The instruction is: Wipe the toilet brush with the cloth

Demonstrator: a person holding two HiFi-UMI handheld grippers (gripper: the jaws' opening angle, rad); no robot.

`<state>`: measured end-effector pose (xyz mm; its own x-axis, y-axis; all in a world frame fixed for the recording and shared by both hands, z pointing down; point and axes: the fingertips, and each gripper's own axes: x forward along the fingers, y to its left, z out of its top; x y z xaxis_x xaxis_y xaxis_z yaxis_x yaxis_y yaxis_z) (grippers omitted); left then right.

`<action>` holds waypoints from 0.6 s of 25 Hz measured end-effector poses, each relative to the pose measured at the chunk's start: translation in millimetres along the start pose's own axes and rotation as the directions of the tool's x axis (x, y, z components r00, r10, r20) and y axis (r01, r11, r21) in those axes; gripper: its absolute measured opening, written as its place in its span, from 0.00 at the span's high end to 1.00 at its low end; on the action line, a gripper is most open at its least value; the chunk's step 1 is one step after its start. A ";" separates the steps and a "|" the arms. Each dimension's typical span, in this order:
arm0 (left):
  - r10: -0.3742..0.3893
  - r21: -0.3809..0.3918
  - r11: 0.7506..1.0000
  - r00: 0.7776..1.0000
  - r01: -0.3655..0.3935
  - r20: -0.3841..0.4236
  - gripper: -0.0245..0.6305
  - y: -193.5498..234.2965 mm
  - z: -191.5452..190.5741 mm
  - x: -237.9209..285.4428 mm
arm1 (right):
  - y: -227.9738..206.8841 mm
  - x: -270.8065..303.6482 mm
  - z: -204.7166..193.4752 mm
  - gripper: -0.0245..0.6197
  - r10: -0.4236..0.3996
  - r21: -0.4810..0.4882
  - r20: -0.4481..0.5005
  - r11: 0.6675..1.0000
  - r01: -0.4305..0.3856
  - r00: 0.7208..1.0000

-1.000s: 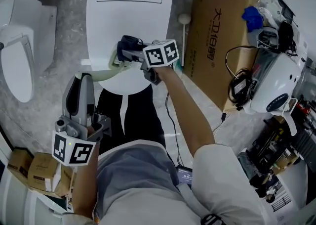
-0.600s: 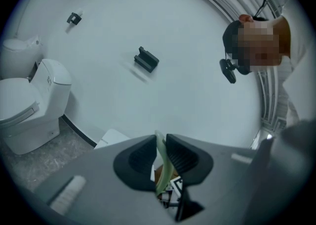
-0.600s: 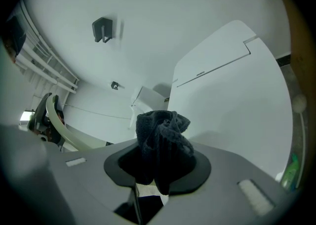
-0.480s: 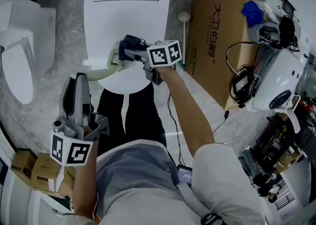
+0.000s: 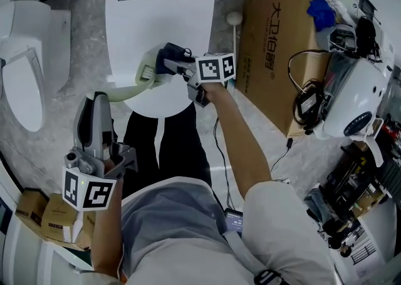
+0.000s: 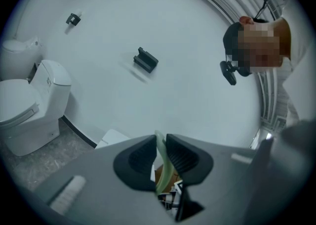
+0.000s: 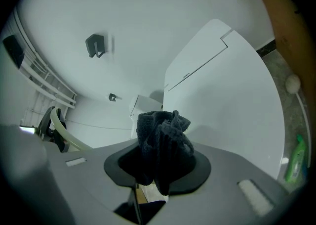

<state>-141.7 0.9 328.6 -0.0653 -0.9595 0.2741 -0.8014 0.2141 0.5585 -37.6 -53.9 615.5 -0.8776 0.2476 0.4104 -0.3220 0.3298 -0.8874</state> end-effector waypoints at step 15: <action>-0.001 -0.001 1.000 1.000 0.001 0.000 0.96 0.3 -2.2 2.0 | -28.4 -9.3 -7.9 0.79 -0.066 0.015 0.022 0.998 0.066 0.998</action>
<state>-140.8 -0.6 331.0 -0.0644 -0.9598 0.2732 -0.8010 0.2130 0.5595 -17.5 -58.4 638.6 -0.8619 0.2051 0.4637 -0.3846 0.3315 -0.8615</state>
